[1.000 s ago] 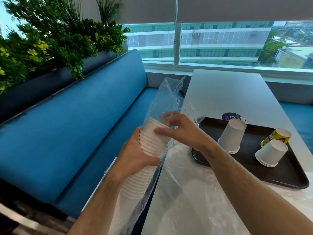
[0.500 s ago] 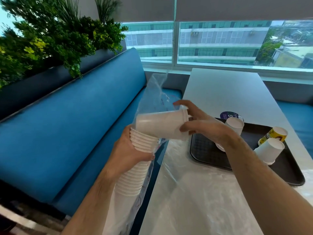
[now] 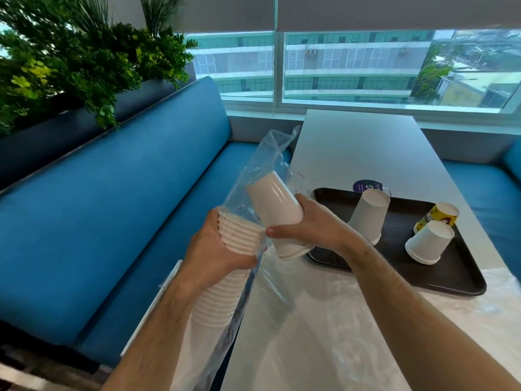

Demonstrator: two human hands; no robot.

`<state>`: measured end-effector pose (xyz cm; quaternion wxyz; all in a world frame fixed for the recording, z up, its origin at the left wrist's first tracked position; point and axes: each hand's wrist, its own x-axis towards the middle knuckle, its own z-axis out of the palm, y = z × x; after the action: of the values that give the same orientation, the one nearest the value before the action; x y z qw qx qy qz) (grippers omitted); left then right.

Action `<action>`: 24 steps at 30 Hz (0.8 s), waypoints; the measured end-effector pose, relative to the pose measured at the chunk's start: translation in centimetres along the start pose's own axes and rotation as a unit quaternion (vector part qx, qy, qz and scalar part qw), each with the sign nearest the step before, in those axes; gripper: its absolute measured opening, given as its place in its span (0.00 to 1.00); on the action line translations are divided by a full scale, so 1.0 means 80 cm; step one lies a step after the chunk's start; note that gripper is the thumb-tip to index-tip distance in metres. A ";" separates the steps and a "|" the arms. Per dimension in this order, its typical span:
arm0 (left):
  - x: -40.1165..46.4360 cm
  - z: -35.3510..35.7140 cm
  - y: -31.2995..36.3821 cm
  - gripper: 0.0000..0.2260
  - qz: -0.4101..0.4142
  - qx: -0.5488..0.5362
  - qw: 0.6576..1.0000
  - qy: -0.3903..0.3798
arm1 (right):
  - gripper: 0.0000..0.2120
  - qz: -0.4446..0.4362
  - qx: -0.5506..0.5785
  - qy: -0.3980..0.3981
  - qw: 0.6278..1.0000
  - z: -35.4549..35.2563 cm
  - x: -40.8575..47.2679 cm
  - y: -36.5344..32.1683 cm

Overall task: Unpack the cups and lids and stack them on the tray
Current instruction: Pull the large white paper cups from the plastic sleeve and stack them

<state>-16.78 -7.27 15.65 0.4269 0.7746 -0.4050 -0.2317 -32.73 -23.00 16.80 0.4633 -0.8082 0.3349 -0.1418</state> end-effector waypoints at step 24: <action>0.022 0.026 0.008 0.40 0.020 0.013 1.000 -0.015 | 0.40 0.026 0.046 0.328 0.943 -0.076 -0.018 0.072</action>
<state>-17.54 -9.93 15.05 0.4156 0.7684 -0.4291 -0.2296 -39.44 -28.01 15.31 0.3677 -0.6859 0.4825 -0.4018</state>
